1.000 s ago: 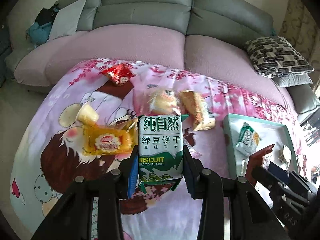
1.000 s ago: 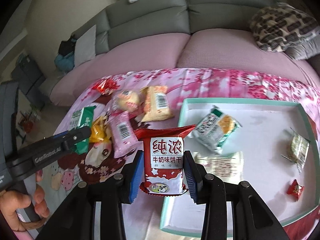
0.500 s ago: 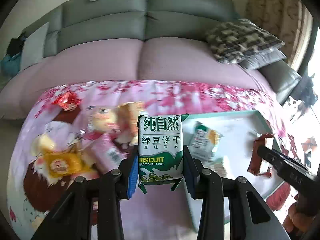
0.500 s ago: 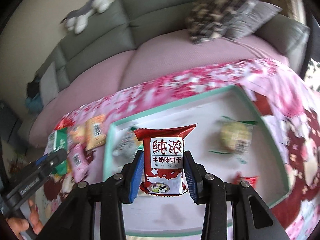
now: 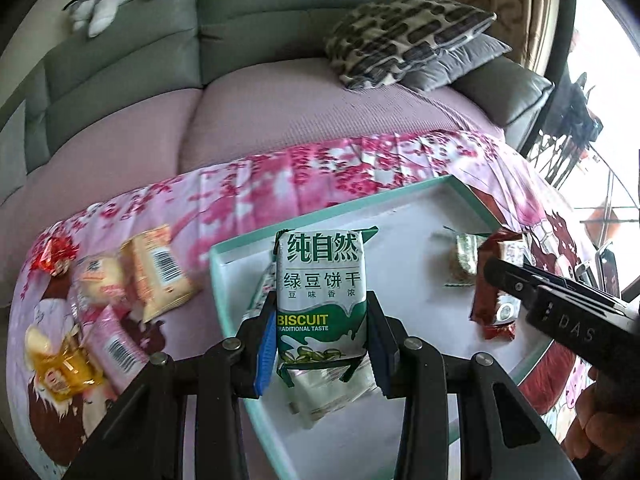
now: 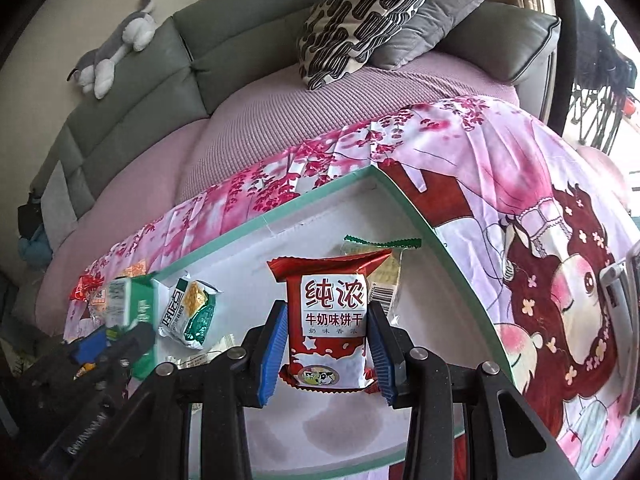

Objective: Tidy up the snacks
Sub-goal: 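Carry the green box and red milk biscuit pack over the tray with both tools, then open the left tool dropping the green box while the right tool releases the red pack into the tray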

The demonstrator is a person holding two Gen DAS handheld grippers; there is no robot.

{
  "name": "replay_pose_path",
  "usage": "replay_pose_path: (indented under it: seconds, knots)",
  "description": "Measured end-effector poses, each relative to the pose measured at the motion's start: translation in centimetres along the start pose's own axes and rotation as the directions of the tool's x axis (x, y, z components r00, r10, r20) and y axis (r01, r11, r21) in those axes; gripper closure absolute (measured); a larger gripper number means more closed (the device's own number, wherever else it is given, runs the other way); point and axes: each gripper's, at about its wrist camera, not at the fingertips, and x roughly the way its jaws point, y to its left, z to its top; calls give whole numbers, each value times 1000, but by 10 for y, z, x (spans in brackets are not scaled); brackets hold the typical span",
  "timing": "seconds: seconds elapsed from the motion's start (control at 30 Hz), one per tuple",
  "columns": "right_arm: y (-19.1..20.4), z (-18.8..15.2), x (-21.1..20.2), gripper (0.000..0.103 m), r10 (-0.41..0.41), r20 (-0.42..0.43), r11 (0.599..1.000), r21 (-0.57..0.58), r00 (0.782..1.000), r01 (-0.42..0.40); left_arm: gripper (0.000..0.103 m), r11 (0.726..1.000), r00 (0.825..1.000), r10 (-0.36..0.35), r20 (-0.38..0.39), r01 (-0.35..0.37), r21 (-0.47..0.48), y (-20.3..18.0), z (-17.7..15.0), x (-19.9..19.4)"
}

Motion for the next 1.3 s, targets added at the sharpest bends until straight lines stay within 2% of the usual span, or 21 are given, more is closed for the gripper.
replay_pose_path:
  seconds: [0.43,1.03,1.1,1.2,1.3]
  knots:
    - [0,4,15,61,-7,-20,1000,-12,1000,7,62,998,999,6,-38,-4,58,-25,12,34]
    - [6,10,29,61,-13,-28,1000,-21,1000,12,62,998,999,14,-38,-11,63,-25,26,44]
    - [6,10,29,61,-14,-29,1000,-25,999,13,60,998,999,11,-35,-9,60,-23,27,40]
    - [7,10,28,61,-18,-28,999,-27,999,17,51,999,1000,15,-25,-14,49,-19,29,33]
    - [7,10,27,61,-13,-25,999,-31,1000,12,50,999,999,26,-27,-25,44,-16,30,28]
